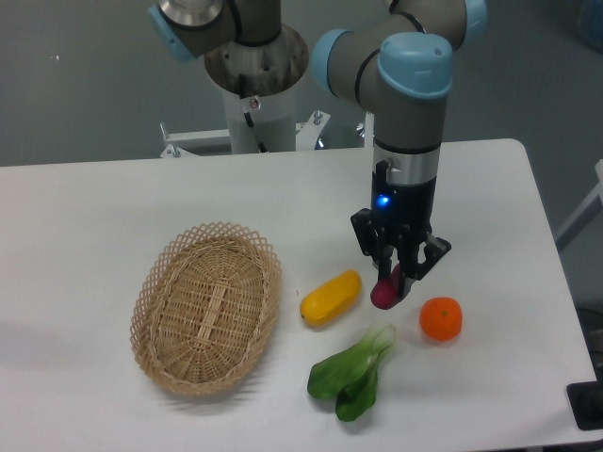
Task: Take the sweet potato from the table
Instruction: 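Lift the held sweet potato up off the table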
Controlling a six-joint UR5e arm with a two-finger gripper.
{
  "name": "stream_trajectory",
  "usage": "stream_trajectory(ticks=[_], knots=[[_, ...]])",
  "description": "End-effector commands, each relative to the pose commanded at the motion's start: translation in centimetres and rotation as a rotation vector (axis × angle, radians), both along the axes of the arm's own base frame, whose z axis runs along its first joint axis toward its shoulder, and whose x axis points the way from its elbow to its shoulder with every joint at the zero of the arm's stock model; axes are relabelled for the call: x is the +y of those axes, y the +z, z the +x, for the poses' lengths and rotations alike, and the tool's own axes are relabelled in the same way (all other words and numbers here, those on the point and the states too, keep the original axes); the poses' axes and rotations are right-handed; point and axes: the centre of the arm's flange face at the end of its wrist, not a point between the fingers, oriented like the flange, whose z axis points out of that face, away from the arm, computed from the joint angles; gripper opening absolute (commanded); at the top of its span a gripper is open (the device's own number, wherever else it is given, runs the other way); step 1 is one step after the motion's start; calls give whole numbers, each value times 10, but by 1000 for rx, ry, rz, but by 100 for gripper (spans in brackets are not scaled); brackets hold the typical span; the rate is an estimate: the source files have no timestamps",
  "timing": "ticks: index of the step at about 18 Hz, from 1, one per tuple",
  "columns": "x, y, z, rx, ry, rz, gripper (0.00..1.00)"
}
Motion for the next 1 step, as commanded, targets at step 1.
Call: stream_trajectory(ticks=[1], knots=[[0,-1,0,0,0,0,21]])
